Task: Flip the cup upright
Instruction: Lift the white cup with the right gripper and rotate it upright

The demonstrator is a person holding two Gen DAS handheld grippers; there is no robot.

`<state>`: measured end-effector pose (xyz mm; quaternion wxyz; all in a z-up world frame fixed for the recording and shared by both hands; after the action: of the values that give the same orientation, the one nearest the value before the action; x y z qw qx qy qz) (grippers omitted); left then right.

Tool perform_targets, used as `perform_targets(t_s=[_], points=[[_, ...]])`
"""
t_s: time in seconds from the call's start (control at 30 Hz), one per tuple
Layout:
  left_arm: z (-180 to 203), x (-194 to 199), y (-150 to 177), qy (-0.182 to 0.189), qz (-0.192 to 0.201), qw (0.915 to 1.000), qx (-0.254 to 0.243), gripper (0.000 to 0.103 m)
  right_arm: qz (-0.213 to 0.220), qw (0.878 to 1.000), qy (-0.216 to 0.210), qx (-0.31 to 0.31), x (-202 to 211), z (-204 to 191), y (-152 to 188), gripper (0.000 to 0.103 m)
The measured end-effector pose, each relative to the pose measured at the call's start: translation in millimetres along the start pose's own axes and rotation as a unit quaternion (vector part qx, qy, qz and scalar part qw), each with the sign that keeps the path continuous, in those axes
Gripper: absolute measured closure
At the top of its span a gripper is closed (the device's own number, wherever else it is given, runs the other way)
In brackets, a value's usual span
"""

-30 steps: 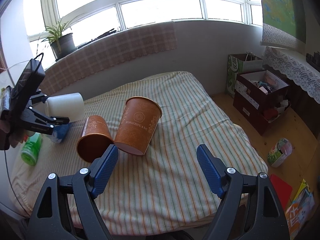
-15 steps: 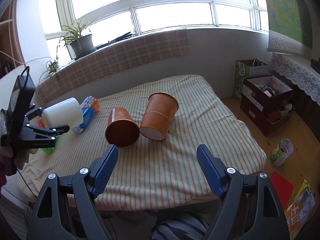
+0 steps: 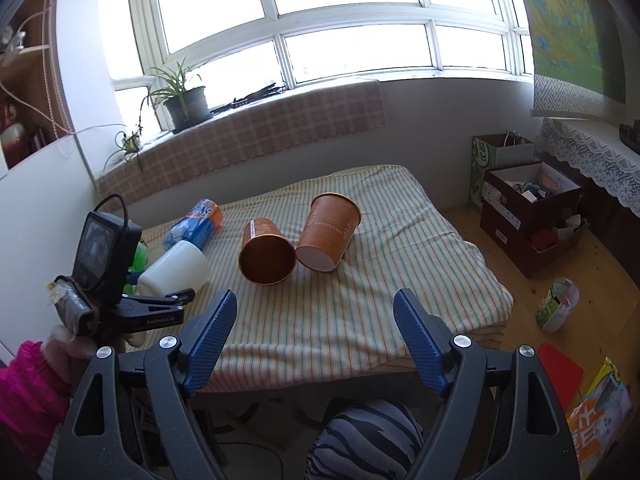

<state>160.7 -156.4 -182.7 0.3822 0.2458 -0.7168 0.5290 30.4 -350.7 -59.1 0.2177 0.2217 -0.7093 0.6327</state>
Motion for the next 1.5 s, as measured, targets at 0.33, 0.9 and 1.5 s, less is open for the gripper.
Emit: perform_targets(t_s=[0.33,0.9,1.5], points=[[-8.7,3.2,8.2,0.056,-0.019,0.9967,0.057,0.022,-0.027,0.999,-0.029,0.004,-13.9,-15.0,1.6,0.023],[-71.1,71.1,43.9,0.099,0.022,0.9858,0.134,0.018,-0.159,0.965,-0.197,-0.070,-107.7,-89.8,7.1,0.023],[-136.1,152.5,117.0,0.037,0.083,0.9594,0.267,0.018,-0.268,0.914,-0.253,-0.167,-193.3,-153.5,0.0,0.023]])
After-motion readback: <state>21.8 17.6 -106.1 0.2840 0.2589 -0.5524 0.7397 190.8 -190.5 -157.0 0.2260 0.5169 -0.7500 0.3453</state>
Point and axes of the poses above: each gripper's, at about its wrist camera, not at the fingertips, and x roughly against the way its jaws point, z to its right, y to its underside, the point moved 7 cm from there along -x, roughly the way its jaws point, and after that the axes turned 6 degrees about x, right-handed, at the moved point
